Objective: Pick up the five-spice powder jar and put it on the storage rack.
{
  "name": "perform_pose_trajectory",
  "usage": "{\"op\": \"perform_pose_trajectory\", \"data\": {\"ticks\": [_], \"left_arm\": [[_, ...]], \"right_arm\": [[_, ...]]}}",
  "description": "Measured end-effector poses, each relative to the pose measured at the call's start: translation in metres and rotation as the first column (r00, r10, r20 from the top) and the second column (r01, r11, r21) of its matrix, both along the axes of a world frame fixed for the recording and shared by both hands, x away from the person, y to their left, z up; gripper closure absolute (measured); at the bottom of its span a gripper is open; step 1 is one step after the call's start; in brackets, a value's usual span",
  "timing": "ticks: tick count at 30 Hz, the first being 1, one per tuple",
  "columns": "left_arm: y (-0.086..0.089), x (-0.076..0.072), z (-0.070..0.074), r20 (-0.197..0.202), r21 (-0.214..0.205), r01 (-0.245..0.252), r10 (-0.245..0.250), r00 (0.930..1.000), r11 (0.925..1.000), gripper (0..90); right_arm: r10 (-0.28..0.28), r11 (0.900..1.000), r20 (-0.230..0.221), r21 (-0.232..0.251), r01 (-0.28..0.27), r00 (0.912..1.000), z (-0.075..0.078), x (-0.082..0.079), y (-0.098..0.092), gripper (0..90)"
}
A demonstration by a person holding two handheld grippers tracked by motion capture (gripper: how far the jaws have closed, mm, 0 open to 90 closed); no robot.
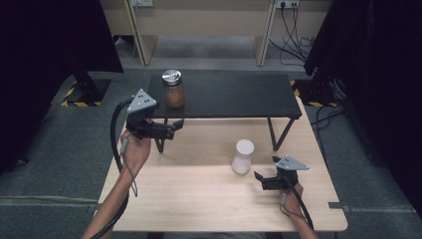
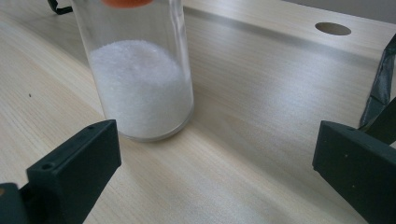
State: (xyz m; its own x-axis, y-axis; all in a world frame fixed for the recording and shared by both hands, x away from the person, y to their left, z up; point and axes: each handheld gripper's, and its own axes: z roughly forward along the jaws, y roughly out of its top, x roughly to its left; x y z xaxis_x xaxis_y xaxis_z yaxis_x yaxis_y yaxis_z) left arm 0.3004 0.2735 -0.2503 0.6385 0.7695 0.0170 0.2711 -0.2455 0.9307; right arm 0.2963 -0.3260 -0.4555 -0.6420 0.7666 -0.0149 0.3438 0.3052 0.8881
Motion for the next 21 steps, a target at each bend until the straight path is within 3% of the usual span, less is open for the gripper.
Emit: {"op": "perform_pose_trajectory", "data": {"ticks": [12,17,21], "left_arm": [[0.007,-0.020,-0.036,-0.009,-0.022,0.030,-0.030,0.9995,0.9993,0.0],[0.009,-0.023,-0.058,-0.036,-0.049,0.041,-0.043,0.9985,0.9980,0.0],[0.005,-0.024,-0.076,-0.061,-0.034,0.030,-0.032,0.9976,0.9990,0.0]], "right_arm": [[0.000,1.0000,0.001,-0.001,0.000,1.0000,0.000,0.000,0.000,1.1],[-0.001,1.0000,0.001,-0.002,0.001,1.0000,0.000,0.000,0.000,1.1],[-0.001,1.0000,0.001,-0.002,0.001,1.0000,0.000,0.000,0.000,1.1]]}}
